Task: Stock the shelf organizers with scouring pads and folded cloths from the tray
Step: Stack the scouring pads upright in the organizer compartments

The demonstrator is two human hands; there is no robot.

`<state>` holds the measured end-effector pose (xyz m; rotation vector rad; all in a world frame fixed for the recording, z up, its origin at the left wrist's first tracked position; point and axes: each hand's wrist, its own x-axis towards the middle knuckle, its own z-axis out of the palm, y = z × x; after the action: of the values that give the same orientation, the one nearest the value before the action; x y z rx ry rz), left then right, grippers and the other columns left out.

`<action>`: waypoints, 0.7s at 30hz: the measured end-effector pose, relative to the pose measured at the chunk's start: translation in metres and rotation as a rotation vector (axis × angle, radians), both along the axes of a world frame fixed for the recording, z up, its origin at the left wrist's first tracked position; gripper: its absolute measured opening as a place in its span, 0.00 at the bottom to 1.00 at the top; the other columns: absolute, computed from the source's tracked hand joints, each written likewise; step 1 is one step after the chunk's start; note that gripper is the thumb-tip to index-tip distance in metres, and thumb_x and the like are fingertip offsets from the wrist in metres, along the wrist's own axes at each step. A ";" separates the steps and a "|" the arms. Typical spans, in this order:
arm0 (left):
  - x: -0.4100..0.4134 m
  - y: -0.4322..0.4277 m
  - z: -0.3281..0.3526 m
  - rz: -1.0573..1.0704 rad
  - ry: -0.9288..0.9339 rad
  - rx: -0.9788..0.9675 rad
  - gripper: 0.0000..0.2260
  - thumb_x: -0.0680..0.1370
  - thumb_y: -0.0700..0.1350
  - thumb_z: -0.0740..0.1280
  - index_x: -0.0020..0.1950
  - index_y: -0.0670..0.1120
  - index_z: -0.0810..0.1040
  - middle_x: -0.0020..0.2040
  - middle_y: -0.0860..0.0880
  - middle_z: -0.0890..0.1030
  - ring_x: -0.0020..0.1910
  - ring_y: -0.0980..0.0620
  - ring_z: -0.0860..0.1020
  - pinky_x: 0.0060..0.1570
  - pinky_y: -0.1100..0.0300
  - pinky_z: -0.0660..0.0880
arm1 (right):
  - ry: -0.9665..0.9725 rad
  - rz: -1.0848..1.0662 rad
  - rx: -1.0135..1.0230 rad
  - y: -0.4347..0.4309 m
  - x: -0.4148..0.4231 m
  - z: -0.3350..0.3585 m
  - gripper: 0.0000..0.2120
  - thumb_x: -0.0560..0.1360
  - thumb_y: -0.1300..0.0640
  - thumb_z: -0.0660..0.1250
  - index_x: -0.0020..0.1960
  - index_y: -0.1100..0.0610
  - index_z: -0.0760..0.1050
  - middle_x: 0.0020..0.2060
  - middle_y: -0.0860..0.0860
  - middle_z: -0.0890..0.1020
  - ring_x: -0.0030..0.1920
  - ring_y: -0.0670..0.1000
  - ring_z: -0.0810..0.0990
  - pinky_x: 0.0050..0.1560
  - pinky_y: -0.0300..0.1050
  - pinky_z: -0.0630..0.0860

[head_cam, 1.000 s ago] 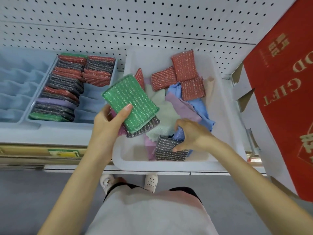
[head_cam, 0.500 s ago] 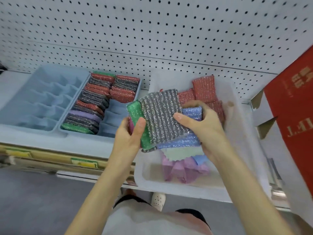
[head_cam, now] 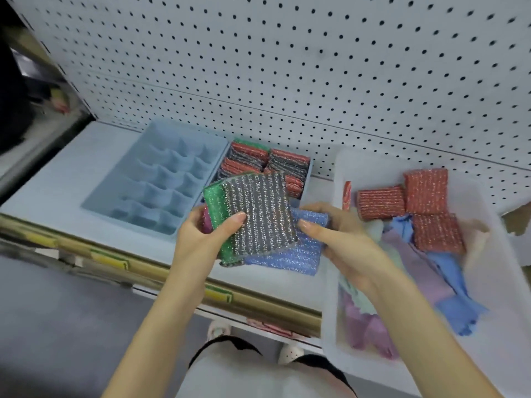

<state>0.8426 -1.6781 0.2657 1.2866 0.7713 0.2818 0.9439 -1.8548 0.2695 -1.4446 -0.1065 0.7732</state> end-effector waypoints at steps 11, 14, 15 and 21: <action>0.000 0.114 -0.017 0.121 0.010 -0.020 0.08 0.73 0.43 0.71 0.50 0.51 0.77 0.48 0.51 0.83 0.44 0.54 0.82 0.41 0.57 0.76 | -0.321 -0.255 -0.393 0.029 0.061 -0.030 0.18 0.70 0.68 0.72 0.55 0.53 0.73 0.45 0.53 0.81 0.41 0.51 0.79 0.38 0.42 0.76; 0.006 0.124 -0.022 0.106 0.017 -0.021 0.08 0.73 0.43 0.71 0.49 0.51 0.77 0.48 0.51 0.83 0.44 0.53 0.82 0.41 0.57 0.76 | -0.585 -0.265 -0.576 0.042 0.083 -0.049 0.15 0.72 0.66 0.70 0.55 0.54 0.74 0.47 0.50 0.80 0.45 0.52 0.78 0.44 0.44 0.75; 0.008 0.126 -0.024 0.097 0.023 -0.021 0.08 0.73 0.43 0.72 0.50 0.51 0.77 0.48 0.51 0.83 0.45 0.52 0.82 0.41 0.57 0.76 | -0.631 -0.236 -0.594 0.049 0.088 -0.054 0.13 0.73 0.65 0.69 0.56 0.56 0.74 0.47 0.51 0.80 0.45 0.52 0.79 0.46 0.45 0.76; 0.022 0.136 -0.037 0.047 0.060 -0.029 0.09 0.72 0.46 0.73 0.51 0.51 0.77 0.51 0.47 0.83 0.49 0.46 0.82 0.45 0.52 0.79 | -1.124 0.056 -0.962 0.079 0.098 -0.071 0.12 0.73 0.60 0.69 0.57 0.56 0.78 0.42 0.60 0.81 0.46 0.61 0.78 0.46 0.50 0.72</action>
<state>0.8642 -1.5419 0.2290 1.2559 0.8541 0.2702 1.0418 -1.7760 0.1988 -2.6711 -0.7014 -0.1045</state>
